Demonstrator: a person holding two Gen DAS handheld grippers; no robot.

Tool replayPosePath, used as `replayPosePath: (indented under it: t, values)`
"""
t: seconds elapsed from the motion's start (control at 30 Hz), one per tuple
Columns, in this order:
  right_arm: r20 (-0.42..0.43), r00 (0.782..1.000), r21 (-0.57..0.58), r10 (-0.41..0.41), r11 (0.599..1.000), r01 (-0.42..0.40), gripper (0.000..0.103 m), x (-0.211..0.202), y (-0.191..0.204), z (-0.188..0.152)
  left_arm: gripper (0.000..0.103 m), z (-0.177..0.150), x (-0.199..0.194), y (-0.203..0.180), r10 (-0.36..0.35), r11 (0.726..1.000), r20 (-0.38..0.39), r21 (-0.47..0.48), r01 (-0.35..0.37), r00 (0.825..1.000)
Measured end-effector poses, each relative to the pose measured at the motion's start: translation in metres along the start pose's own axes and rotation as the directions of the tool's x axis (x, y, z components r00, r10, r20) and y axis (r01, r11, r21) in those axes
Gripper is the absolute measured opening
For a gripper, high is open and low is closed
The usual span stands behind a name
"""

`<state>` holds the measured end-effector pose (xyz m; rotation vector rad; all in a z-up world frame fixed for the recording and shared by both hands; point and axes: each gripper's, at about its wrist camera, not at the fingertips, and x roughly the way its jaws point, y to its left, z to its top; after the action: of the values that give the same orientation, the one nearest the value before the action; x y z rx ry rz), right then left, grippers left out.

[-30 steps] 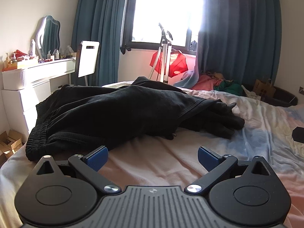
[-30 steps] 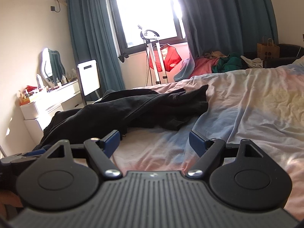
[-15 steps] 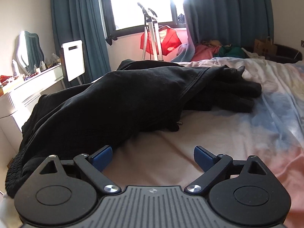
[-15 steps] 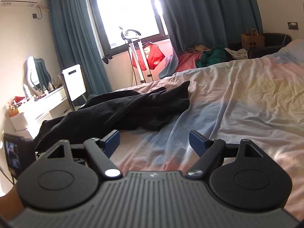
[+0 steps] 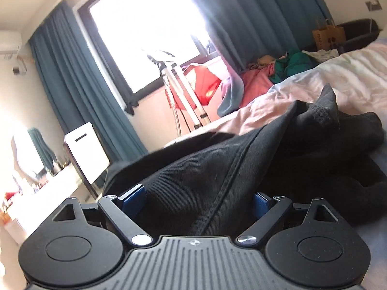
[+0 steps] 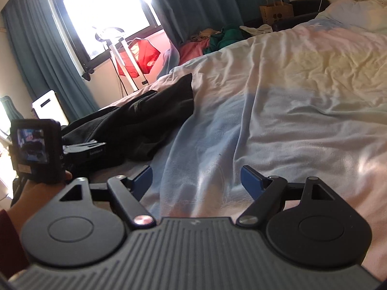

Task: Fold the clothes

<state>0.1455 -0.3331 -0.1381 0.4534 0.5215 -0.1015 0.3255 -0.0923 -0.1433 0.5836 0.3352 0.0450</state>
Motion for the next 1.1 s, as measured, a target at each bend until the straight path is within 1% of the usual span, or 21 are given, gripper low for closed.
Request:
replayPosePath:
  t: [0.03,0.07,0.1,0.17,0.23,0.3,0.37,0.53,0.63,0.73,0.77,0.87,0.93,1.0,1.1]
  values:
    - [-0.007,1.000,0.001,0.000,1.000,0.000,0.082,0.005,0.000,-0.001,0.076,0.003,0.000,-0.001,-0.020,1.000,-0.002,0.000,0.020,1.000]
    - [-0.008,1.000,-0.002,0.003,1.000,-0.003,0.082,0.010,0.000,-0.002,0.058,0.006,0.000,-0.002,-0.040,0.999,-0.003,0.001,0.040,0.999]
    - [-0.009,1.000,-0.004,0.004,1.000,-0.004,0.082,0.014,0.000,-0.003,0.036,0.010,0.000,-0.003,-0.060,0.998,-0.005,0.001,0.060,0.998]
    - [-0.006,1.000,-0.018,-0.007,1.000,0.007,0.082,0.020,0.001,-0.005,0.009,0.016,0.000,-0.006,-0.099,0.995,-0.008,0.002,0.099,0.995]
    - [-0.012,1.000,-0.010,-0.015,1.000,0.015,0.082,0.025,0.000,-0.006,0.008,0.023,-0.001,-0.008,-0.139,0.990,-0.011,0.002,0.139,0.990]
    - [-0.018,1.000,0.014,-0.007,1.000,0.008,0.082,0.028,-0.003,-0.004,0.007,0.026,-0.019,-0.003,-0.163,0.987,0.018,0.008,0.163,0.986]
    - [-0.007,1.000,0.021,-0.001,1.000,0.001,0.082,0.025,-0.004,-0.004,0.007,0.028,-0.056,0.009,-0.189,0.982,0.064,-0.004,0.189,0.980]
    - [0.022,0.999,0.055,0.040,0.998,-0.041,0.082,0.009,-0.007,-0.001,0.006,0.022,-0.161,0.050,-0.263,0.954,0.156,-0.107,0.281,0.952]
    - [0.051,0.995,0.092,0.081,0.992,-0.085,0.082,-0.006,-0.011,0.003,0.006,0.002,-0.220,0.078,-0.286,0.929,0.179,-0.188,0.318,0.941]
    - [0.082,0.989,0.156,0.126,0.978,-0.138,0.082,-0.023,-0.019,0.006,0.007,-0.033,-0.261,0.101,-0.291,0.906,0.154,-0.274,0.323,0.944]
    - [0.090,0.986,0.181,0.143,0.971,-0.157,0.082,-0.028,-0.023,0.007,0.007,-0.041,-0.266,0.108,-0.288,0.897,0.145,-0.306,0.320,0.947]
    - [0.091,0.975,0.265,0.205,0.938,-0.222,0.083,-0.040,-0.035,0.007,0.007,-0.059,-0.267,0.127,-0.272,0.863,0.120,-0.408,0.297,0.955]
    - [0.081,0.968,0.306,0.239,0.918,-0.252,0.080,-0.042,-0.039,0.006,0.007,-0.070,-0.267,0.140,-0.263,0.835,0.103,-0.473,0.280,0.959]
    - [0.067,0.965,0.346,0.255,0.901,-0.262,0.080,-0.042,-0.043,0.005,0.007,-0.082,-0.267,0.152,-0.255,0.803,0.084,-0.536,0.260,0.963]
    - [0.058,0.968,0.401,0.243,0.883,-0.245,0.079,-0.037,-0.051,0.004,0.007,-0.099,-0.267,0.171,-0.245,0.748,0.056,-0.624,0.226,0.968]
